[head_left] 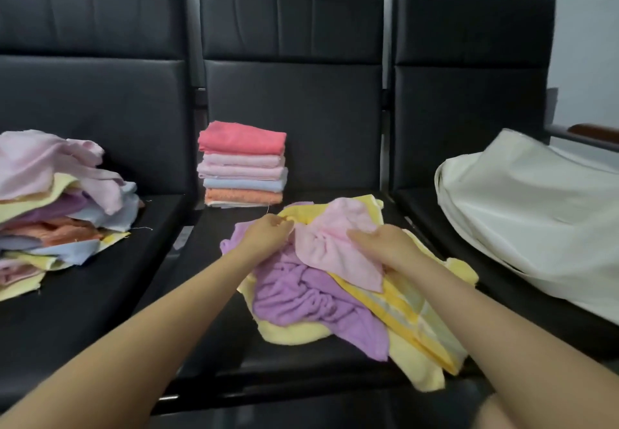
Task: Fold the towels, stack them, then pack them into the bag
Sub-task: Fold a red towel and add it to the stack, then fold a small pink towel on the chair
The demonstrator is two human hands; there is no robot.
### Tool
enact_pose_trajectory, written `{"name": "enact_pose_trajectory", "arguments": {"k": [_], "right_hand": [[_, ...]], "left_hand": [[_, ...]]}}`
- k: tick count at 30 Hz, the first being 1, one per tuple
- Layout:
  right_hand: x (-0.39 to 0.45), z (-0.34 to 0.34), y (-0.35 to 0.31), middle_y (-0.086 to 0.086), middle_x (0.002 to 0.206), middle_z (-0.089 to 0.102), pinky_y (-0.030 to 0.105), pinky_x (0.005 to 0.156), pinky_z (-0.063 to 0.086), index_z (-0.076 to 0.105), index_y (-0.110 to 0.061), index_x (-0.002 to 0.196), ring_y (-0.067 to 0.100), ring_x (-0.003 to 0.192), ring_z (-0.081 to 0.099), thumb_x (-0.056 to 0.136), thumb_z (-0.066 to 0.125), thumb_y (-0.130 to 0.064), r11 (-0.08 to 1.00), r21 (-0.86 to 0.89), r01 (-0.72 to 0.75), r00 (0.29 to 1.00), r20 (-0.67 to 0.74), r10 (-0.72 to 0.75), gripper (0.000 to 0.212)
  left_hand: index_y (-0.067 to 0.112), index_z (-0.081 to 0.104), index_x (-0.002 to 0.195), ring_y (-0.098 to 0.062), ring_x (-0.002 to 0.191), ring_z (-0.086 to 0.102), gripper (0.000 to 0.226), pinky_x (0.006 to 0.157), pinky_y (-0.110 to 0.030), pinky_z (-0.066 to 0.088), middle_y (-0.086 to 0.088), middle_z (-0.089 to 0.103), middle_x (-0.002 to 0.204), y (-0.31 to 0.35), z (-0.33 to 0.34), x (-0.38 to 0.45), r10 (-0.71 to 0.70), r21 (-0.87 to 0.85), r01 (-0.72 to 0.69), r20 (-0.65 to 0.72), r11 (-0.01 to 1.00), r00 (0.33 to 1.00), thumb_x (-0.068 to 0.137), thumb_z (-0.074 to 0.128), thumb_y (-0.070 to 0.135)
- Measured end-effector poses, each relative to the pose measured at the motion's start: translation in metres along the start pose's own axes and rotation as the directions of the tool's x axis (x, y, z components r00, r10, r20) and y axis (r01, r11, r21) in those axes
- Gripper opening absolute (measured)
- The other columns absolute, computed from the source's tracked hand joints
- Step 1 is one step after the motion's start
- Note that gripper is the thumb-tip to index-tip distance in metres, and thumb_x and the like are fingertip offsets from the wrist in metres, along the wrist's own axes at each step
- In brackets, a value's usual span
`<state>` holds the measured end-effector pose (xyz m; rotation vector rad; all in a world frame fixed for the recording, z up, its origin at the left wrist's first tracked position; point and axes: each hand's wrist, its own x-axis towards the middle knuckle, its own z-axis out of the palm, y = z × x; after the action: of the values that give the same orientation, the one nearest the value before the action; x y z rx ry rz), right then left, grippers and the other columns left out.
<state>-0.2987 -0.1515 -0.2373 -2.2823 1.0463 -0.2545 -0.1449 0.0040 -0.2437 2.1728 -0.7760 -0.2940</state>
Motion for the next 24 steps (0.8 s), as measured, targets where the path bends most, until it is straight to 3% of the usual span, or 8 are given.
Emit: {"name": "enact_pose_trajectory", "arguments": {"k": [2, 4, 7, 12, 16, 18, 21, 24], "right_hand": [[-0.006, 0.007, 0.001, 0.007, 0.106, 0.063, 0.031, 0.075, 0.044, 0.061, -0.014, 0.109, 0.026, 0.098, 0.059, 0.092, 0.052, -0.051, 0.994, -0.076, 0.080, 0.997, 0.004, -0.080, 0.041], [-0.006, 0.012, 0.003, 0.001, 0.087, 0.058, 0.030, 0.065, 0.041, 0.054, -0.019, 0.086, 0.022, 0.084, 0.056, 0.092, 0.055, -0.043, 0.990, -0.038, 0.138, 0.990, -0.017, -0.139, 0.025], [-0.005, 0.008, -0.002, -0.003, 0.066, 0.044, 0.027, 0.053, 0.031, 0.045, -0.016, 0.063, 0.016, 0.066, 0.044, 0.094, 0.055, -0.028, 0.965, 0.202, 0.168, 0.986, -0.034, -0.164, 0.035], [0.002, -0.013, -0.022, -0.001, 0.098, 0.067, 0.036, 0.091, 0.051, 0.066, -0.019, 0.086, 0.020, 0.101, 0.064, 0.092, 0.062, -0.029, 0.690, 0.708, 0.153, 0.987, -0.148, -0.066, 0.013], [0.001, -0.035, -0.032, 0.003, 0.120, 0.065, 0.038, 0.102, 0.047, 0.066, -0.012, 0.118, 0.019, 0.114, 0.059, 0.092, 0.061, -0.029, 0.573, 0.788, 0.226, 0.971, -0.229, -0.068, 0.031], [-0.006, -0.040, -0.034, 0.003, 0.117, 0.068, 0.035, 0.097, 0.050, 0.069, -0.014, 0.114, 0.019, 0.111, 0.062, 0.087, 0.062, -0.029, 0.500, 0.825, 0.265, 0.963, -0.249, -0.100, 0.032], [-0.016, -0.041, -0.029, 0.006, 0.097, 0.074, 0.036, 0.083, 0.052, 0.075, -0.011, 0.091, 0.021, 0.094, 0.068, 0.082, 0.059, -0.022, 0.484, 0.828, 0.283, 0.959, -0.234, -0.161, 0.021], [-0.024, -0.033, -0.017, 0.003, 0.070, 0.062, 0.031, 0.065, 0.044, 0.066, -0.012, 0.072, 0.019, 0.072, 0.058, 0.086, 0.066, -0.020, 0.552, 0.804, 0.221, 0.974, -0.157, -0.161, 0.016]], "left_hand": [[0.012, 0.063, 0.082, -0.020, 0.083, 0.058, 0.039, 0.076, -0.031, 0.043, -0.003, 0.064, 0.082, -0.007, 0.000, 0.003, -0.030, 0.101, 0.028, 0.020, 0.995, 0.999, 0.094, 0.048, 0.045], [0.017, 0.057, 0.068, -0.018, 0.075, 0.057, 0.046, 0.074, -0.031, 0.045, -0.001, 0.062, 0.074, -0.010, 0.004, 0.006, -0.018, 0.185, 0.011, 0.040, 0.983, 0.999, 0.091, 0.048, 0.055], [0.011, 0.060, 0.070, -0.018, 0.068, 0.053, 0.032, 0.066, -0.029, 0.045, -0.003, 0.060, 0.068, 0.006, 0.008, 0.004, -0.007, -0.160, 0.009, 0.018, 0.987, 1.000, 0.094, 0.054, 0.032], [0.016, 0.061, 0.090, -0.022, 0.093, 0.058, 0.019, 0.083, -0.036, 0.049, -0.006, 0.063, 0.098, 0.027, -0.023, 0.000, -0.058, -0.683, -0.079, -0.175, 0.726, 0.983, 0.093, 0.049, 0.031], [0.018, 0.060, 0.096, -0.015, 0.088, 0.063, 0.018, 0.084, -0.032, 0.051, -0.002, 0.065, 0.096, 0.036, -0.051, -0.011, -0.096, -0.873, -0.170, -0.238, 0.457, 0.967, 0.086, 0.057, 0.031], [0.013, 0.062, 0.097, -0.016, 0.087, 0.066, 0.014, 0.078, -0.029, 0.054, -0.004, 0.067, 0.093, 0.040, -0.058, -0.020, -0.124, -0.896, -0.200, -0.268, 0.397, 0.955, 0.087, 0.057, 0.022], [0.012, 0.060, 0.084, -0.020, 0.077, 0.062, 0.014, 0.068, -0.029, 0.052, -0.004, 0.059, 0.078, 0.032, -0.059, -0.031, -0.177, -0.867, -0.158, -0.268, 0.472, 0.947, 0.086, 0.047, 0.009], [0.018, 0.041, 0.061, -0.019, 0.063, 0.035, 0.011, 0.054, -0.029, 0.026, 0.000, 0.036, 0.065, 0.017, -0.054, -0.039, -0.228, -0.730, -0.031, -0.253, 0.683, 0.940, 0.069, 0.044, 0.012]]}}
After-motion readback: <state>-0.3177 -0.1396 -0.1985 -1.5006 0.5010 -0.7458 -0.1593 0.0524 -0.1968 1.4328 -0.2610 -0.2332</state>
